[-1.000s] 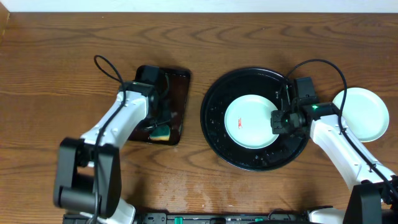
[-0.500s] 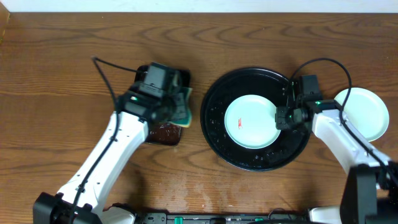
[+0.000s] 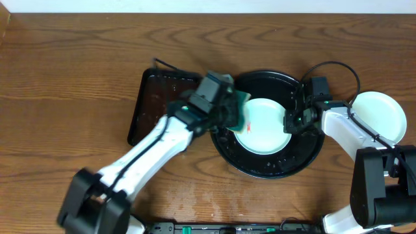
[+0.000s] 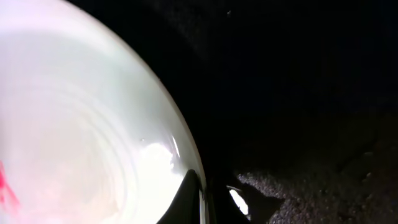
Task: Clean dirty plates on tray and stack at the side
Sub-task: 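Scrub the white plate with the sponge while the right gripper holds it, then return the sponge to the black tray with the left gripper, then tilt the white plate up with the right gripper, then carry the white plate right and stack it on the plate pile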
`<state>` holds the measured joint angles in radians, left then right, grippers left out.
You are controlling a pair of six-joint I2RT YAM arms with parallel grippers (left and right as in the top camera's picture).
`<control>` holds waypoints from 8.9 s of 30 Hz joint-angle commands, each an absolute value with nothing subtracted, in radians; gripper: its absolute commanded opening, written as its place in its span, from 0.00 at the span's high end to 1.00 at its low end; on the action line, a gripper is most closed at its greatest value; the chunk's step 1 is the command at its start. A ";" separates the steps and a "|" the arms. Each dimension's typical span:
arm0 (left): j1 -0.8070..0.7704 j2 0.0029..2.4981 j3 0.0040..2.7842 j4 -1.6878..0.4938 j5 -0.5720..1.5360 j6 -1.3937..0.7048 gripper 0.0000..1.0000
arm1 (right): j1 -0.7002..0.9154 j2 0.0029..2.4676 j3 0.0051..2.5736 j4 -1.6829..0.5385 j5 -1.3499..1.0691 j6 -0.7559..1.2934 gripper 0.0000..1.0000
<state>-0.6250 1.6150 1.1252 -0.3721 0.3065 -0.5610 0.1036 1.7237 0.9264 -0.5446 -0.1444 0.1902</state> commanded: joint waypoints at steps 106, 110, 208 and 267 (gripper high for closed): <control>-0.714 2.060 1.415 -0.677 0.074 -0.621 0.93 | 0.206 1.754 0.921 -0.613 -0.098 0.201 0.99; -0.688 1.981 1.447 -0.760 -0.040 -0.585 0.92 | 0.205 1.754 0.921 -0.612 -0.098 0.201 0.99; -0.281 1.255 1.235 -0.934 -0.030 -0.451 0.15 | 1.036 1.137 0.929 -0.779 1.303 0.151 0.99; -0.281 1.255 1.235 -0.934 -0.030 -0.451 0.15 | 0.801 1.126 0.928 -0.815 1.000 0.621 0.99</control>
<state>-0.2840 1.2587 1.2152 -0.9321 -0.0288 -0.4477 0.9546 1.1488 0.9245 -0.7624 1.2011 0.2481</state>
